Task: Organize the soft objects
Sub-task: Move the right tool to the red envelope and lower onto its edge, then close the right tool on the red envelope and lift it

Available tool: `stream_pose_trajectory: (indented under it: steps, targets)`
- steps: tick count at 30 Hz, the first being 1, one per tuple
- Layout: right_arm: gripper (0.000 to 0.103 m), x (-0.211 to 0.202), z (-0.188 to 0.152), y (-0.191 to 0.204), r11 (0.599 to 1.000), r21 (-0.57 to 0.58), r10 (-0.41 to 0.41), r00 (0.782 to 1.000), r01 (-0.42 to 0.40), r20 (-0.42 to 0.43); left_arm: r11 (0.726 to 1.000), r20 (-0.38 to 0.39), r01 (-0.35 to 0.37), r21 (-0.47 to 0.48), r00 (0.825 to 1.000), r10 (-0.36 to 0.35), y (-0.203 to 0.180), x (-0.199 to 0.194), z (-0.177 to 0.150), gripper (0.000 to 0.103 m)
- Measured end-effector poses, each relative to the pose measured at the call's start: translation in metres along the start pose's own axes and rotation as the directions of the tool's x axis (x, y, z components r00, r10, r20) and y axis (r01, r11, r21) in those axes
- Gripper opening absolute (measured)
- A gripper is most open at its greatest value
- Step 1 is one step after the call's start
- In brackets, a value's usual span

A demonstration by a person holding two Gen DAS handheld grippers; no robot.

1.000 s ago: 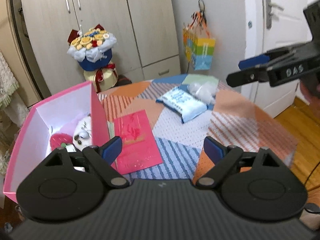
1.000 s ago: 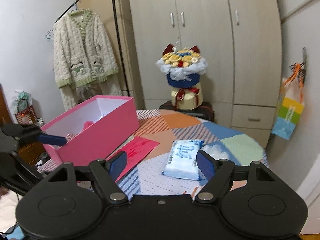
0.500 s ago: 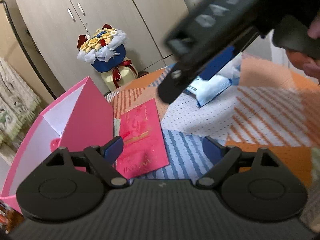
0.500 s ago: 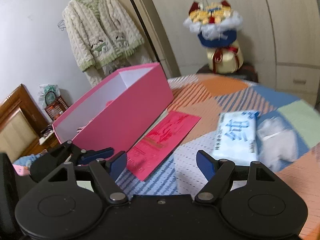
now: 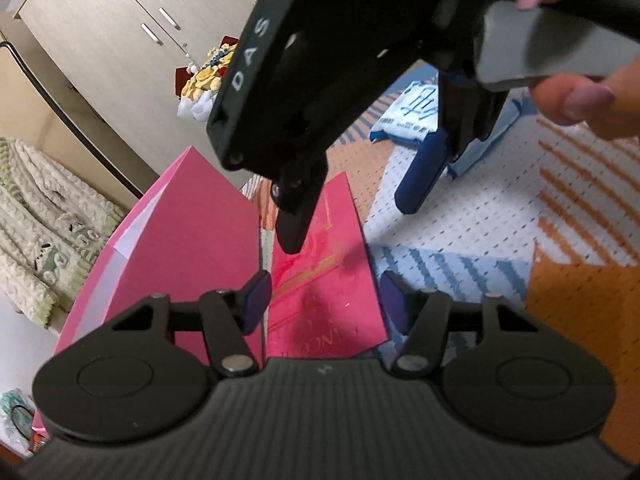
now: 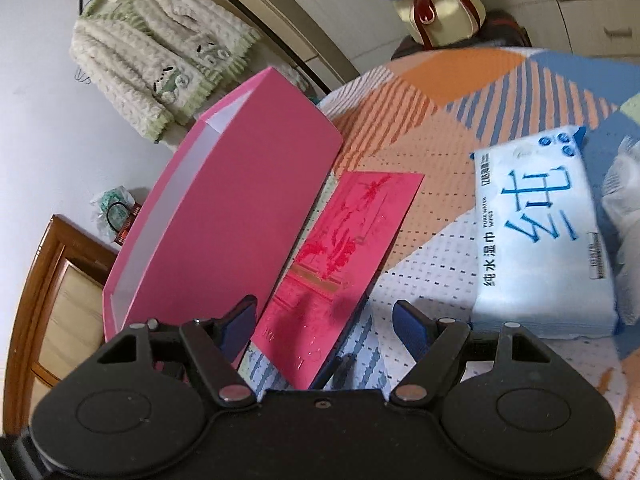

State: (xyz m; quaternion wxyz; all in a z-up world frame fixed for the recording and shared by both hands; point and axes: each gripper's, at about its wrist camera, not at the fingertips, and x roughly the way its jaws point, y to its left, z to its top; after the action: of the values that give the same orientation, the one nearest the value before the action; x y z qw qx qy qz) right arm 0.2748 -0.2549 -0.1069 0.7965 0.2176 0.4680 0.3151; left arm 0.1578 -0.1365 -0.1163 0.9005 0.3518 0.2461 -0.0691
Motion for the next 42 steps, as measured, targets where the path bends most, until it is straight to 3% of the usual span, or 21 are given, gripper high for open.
stream_pose_trajectory:
  steps: [7, 14, 19, 24, 25, 27, 29, 33, 35, 37, 40, 42]
  targets:
    - [0.08, 0.014, 0.004, -0.004, 0.999, 0.024, 0.024, 0.999, -0.023, -0.031, 0.999, 0.002, -0.005, 0.05, 1.0, 0.004, -0.01, 0.0, 0.001, 0.061]
    - [0.08, 0.021, 0.008, -0.004, 0.998, 0.033, 0.049, 0.998, -0.048, -0.04, 0.994, 0.002, -0.059, 0.094, 0.998, 0.059, -0.014, 0.004, 0.003, 0.062]
    - [0.08, 0.022, 0.007, -0.006, 0.997, 0.051, 0.064, 0.998, -0.063, -0.027, 0.994, 0.023, -0.089, 0.062, 0.996, 0.088, -0.01, -0.005, 0.004, 0.055]
    - [0.079, 0.026, 0.011, -0.006, 0.996, 0.062, 0.058, 0.998, -0.058, 0.0, 0.994, 0.033, -0.1, 0.049, 0.995, 0.099, -0.007, -0.013, 0.004, 0.055]
    - [0.075, 0.028, 0.011, -0.004, 0.997, 0.06, 0.053, 0.999, -0.054, 0.007, 0.994, 0.031, -0.097, 0.044, 0.995, 0.096, -0.005, -0.015, 0.005, 0.055]
    - [0.056, 0.034, 0.011, -0.001, 0.998, 0.053, 0.038, 0.999, -0.039, 0.016, 0.996, 0.029, -0.088, 0.028, 0.996, 0.087, -0.004, -0.016, 0.004, 0.055]
    - [0.018, 0.039, 0.008, 0.005, 0.999, 0.028, 0.015, 1.0, -0.016, 0.021, 0.997, 0.025, -0.072, 0.009, 0.997, 0.071, 0.003, -0.017, 0.001, 0.055]
    - [0.014, 0.029, -0.003, 0.013, 1.0, -0.018, -0.001, 0.997, 0.002, 0.073, 0.993, 0.02, 0.053, -0.105, 0.998, -0.051, 0.022, -0.015, 0.002, 0.056]
    - [0.011, 0.016, -0.007, 0.019, 0.999, -0.046, -0.001, 0.995, 0.006, 0.097, 0.958, 0.023, 0.189, -0.214, 0.982, -0.188, 0.039, -0.014, 0.001, 0.059]
    - [0.01, 0.004, -0.011, 0.022, 0.997, -0.075, -0.022, 0.994, 0.031, 0.109, 0.887, 0.042, 0.32, -0.333, 0.945, -0.325, 0.055, -0.011, -0.002, 0.063]
    - [0.009, -0.015, -0.016, 0.023, 0.991, -0.101, -0.074, 0.989, 0.087, 0.129, 0.768, 0.083, 0.439, -0.466, 0.886, -0.456, 0.072, -0.003, -0.007, 0.064]
    - [0.009, -0.028, -0.019, 0.02, 0.986, -0.112, -0.106, 0.984, 0.123, 0.143, 0.713, 0.102, 0.491, -0.501, 0.851, -0.514, 0.076, 0.0, -0.008, 0.065]
